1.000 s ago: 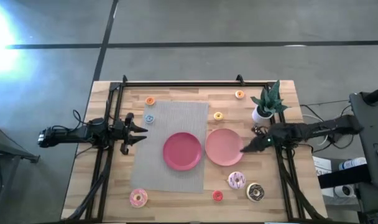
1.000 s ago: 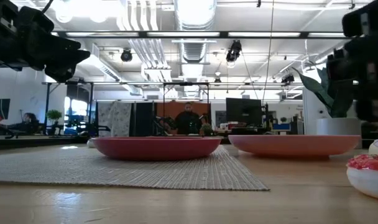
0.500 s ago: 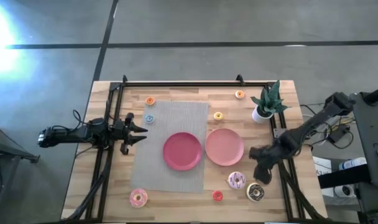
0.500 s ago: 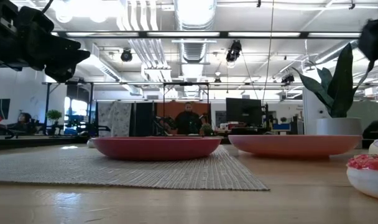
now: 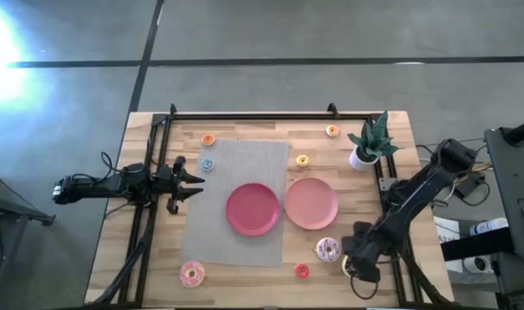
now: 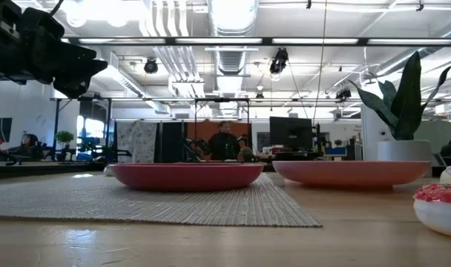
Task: Pick & Place donuts
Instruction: Put the large black donut on the pink plate
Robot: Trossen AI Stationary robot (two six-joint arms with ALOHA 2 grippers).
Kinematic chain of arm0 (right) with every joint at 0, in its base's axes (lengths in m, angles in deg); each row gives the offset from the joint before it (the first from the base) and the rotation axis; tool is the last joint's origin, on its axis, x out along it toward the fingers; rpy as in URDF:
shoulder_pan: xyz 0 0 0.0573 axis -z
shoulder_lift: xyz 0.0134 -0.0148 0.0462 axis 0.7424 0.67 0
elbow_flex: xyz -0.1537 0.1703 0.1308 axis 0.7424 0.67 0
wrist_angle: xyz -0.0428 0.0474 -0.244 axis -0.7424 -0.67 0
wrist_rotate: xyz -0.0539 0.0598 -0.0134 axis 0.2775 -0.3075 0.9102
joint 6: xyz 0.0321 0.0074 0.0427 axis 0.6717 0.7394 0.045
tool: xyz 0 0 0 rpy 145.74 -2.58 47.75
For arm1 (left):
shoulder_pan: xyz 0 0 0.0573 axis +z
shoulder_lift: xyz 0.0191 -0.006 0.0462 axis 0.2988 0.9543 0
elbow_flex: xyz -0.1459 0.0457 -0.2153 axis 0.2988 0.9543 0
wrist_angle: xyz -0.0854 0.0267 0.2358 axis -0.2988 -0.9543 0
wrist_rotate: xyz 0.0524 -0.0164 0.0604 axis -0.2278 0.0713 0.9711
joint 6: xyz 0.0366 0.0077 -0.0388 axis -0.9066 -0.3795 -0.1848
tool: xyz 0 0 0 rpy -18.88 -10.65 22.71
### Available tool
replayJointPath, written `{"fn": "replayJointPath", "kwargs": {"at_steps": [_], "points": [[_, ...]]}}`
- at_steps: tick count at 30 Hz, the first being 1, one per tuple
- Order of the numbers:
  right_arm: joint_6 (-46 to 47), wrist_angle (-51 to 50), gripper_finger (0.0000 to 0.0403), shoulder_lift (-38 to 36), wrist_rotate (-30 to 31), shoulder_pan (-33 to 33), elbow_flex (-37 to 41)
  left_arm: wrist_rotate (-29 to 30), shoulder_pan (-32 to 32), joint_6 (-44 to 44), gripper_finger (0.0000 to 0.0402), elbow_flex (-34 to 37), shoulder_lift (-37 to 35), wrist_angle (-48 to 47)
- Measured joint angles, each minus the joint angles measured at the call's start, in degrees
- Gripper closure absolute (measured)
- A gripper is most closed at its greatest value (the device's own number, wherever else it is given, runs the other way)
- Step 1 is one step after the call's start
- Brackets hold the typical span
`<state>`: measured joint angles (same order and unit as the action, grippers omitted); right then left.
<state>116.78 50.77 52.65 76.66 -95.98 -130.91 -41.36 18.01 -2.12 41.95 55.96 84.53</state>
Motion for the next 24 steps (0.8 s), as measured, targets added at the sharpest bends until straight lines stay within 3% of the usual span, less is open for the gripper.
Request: {"fn": "replayJointPath", "kwargs": {"at_steps": [15, 20, 24], "points": [[0.5, 2.6, 0.0179, 4.7, 2.0, 0.3, 2.1, 0.0, 0.0, 0.0, 0.0284, 0.0, 0.0, 0.0], [2.6, 1.6, 0.0236, 3.7, 4.1, 0.3, 1.8, 0.0, 0.0, 0.0, 0.0284, 0.0, 0.0, 0.0], [2.7, -3.4, 0.0304, -1.9, 8.7, 1.6, 0.2, 0.0, 0.0, 0.0, 0.0284, 0.0, 0.0, 0.0]]}}
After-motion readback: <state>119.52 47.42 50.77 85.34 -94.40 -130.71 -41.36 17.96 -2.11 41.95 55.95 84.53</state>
